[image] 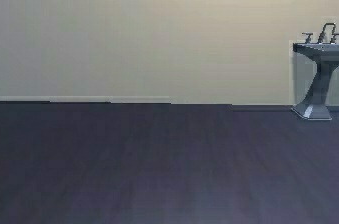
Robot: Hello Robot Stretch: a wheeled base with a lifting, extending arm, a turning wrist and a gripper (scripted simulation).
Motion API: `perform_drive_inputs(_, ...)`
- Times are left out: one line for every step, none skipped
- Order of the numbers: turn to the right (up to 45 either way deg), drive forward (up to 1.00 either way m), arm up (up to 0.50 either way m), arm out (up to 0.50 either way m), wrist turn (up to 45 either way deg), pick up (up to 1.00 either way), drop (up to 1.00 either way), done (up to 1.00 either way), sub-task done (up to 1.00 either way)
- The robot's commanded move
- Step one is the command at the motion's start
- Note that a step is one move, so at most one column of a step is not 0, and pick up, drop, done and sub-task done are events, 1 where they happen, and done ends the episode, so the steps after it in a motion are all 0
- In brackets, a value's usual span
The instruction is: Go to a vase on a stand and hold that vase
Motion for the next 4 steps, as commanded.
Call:
perform_drive_inputs(-45.0, 0.0, 0.0, 0.0, 0.0, 0.0, 0.0, 0.0, 0.0)
perform_drive_inputs(-39.0, 0.0, 0.0, 0.0, 0.0, 0.0, 0.0, 0.0, 0.0)
perform_drive_inputs(0.0, 0.2, 0.0, 0.0, 0.0, 0.0, 0.0, 0.0, 0.0)
perform_drive_inputs(-18.0, 0.0, 0.0, 0.0, 0.0, 0.0, 0.0, 0.0, 0.0)
